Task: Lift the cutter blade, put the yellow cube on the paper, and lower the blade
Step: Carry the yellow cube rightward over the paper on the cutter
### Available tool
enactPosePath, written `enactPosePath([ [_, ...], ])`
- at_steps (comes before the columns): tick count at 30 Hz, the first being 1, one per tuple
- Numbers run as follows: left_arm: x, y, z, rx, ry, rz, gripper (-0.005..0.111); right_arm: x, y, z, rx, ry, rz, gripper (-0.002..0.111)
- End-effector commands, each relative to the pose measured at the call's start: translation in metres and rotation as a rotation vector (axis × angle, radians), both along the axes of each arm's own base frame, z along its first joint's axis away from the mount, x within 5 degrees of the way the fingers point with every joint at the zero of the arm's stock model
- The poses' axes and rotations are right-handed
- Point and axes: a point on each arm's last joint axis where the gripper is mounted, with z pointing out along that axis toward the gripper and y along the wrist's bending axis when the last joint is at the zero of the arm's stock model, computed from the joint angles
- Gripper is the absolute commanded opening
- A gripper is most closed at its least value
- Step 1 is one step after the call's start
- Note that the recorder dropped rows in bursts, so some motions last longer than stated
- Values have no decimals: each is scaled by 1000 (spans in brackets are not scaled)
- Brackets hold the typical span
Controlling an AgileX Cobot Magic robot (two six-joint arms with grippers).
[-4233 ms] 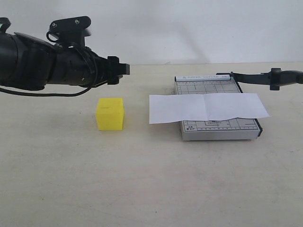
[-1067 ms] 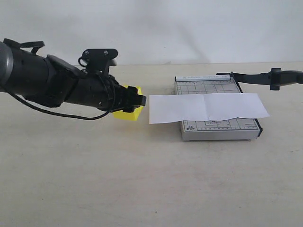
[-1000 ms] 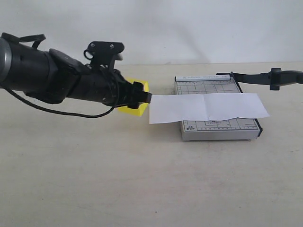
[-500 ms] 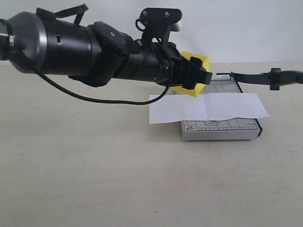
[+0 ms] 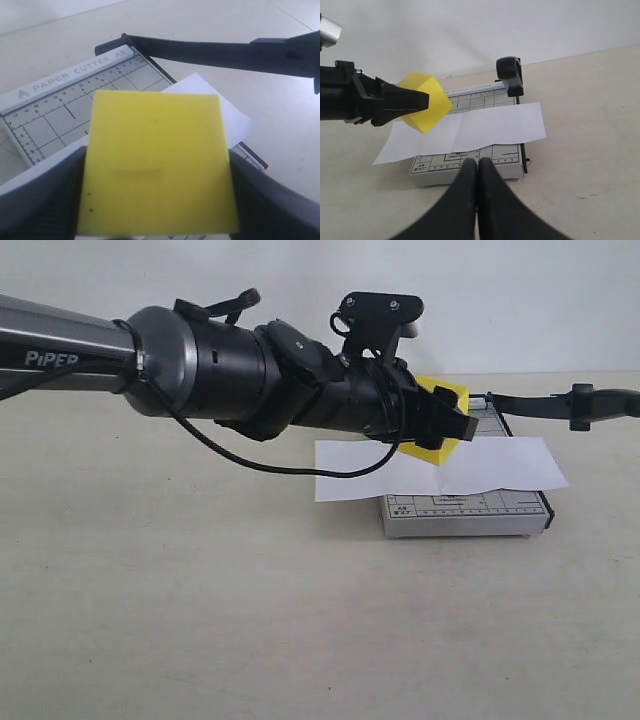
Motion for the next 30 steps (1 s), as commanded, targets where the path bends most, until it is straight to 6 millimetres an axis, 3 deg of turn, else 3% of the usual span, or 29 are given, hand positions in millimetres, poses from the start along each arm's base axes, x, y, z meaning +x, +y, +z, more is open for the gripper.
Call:
enactPosePath([
  [1, 7, -7, -3, 3, -16, -5, 4, 0, 0, 0, -5, -10, 2, 0],
  [17, 21, -13, -28, 58, -40, -8, 4, 0, 0, 0, -5, -10, 2, 0],
  [30, 28, -11, -29, 87, -94, 26, 4, 0, 0, 0, -5, -10, 2, 0],
])
